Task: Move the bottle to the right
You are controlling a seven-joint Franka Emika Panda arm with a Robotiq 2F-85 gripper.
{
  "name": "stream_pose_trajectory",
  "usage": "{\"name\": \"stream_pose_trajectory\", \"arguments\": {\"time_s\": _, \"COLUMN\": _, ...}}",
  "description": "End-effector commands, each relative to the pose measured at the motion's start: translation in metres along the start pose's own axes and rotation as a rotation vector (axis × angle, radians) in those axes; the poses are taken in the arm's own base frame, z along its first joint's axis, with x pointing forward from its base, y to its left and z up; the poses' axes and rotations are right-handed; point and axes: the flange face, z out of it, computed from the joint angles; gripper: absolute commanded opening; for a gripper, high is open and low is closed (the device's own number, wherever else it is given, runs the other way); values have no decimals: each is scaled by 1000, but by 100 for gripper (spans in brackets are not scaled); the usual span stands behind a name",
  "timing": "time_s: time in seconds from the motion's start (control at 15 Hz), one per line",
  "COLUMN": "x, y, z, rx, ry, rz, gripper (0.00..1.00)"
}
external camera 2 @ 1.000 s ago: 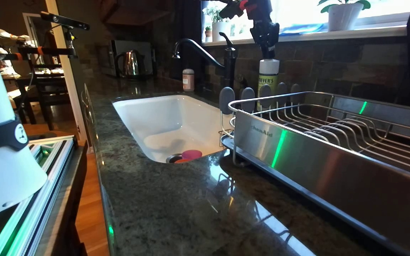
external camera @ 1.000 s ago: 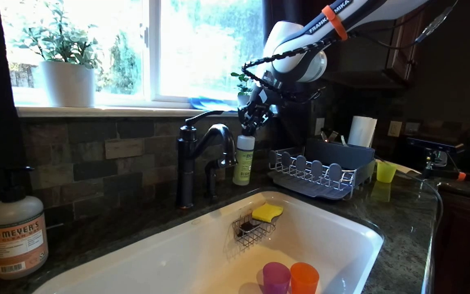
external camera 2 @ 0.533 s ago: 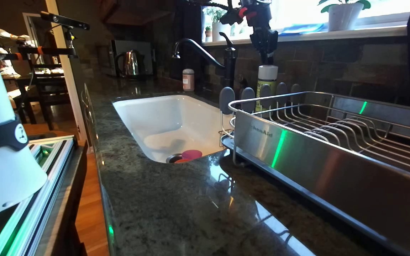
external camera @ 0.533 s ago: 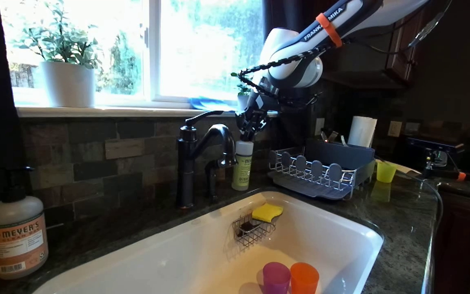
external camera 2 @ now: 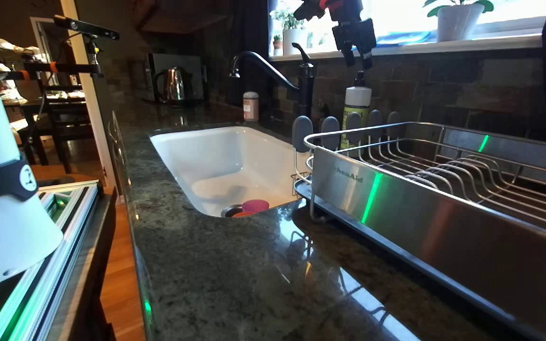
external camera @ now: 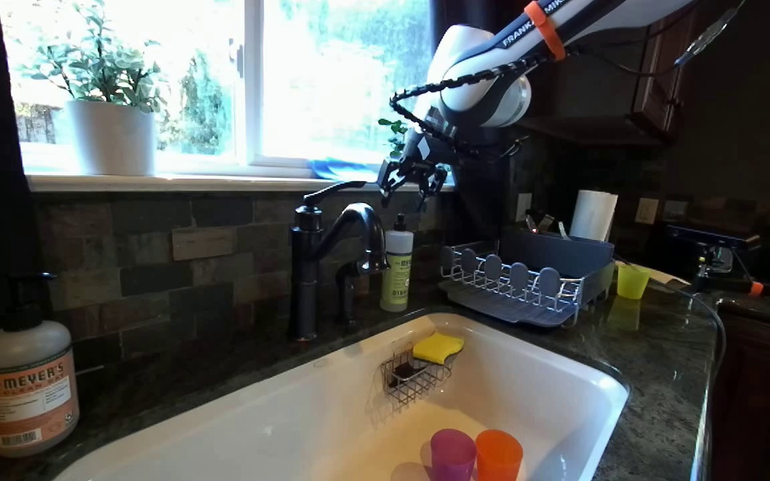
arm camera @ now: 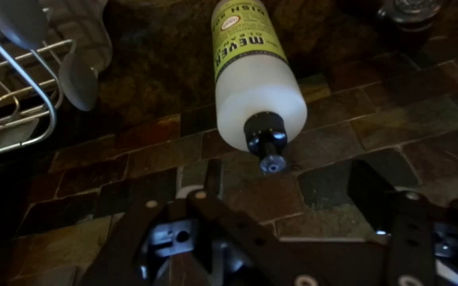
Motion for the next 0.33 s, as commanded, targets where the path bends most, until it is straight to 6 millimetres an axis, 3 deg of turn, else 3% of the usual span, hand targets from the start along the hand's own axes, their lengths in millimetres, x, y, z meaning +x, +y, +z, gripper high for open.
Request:
{"name": "stream_pose_trajectory", "arguments": {"time_s": 0.0, "x": -10, "y": -12, "z": -59, "rx": 38, "ry": -23, "rz": -45, "gripper": 100}}
{"name": "stream_pose_trajectory", "arguments": {"time_s": 0.2, "x": -24, "y": -26, "z": -116, "rx": 112, "ry": -34, "rz": -165, "gripper": 100}}
{"name": "stream_pose_trajectory", "arguments": {"time_s": 0.27, "x": -4, "y": -25, "z": -85, "rx": 81, "ry": -20, "rz": -116, "gripper": 100}}
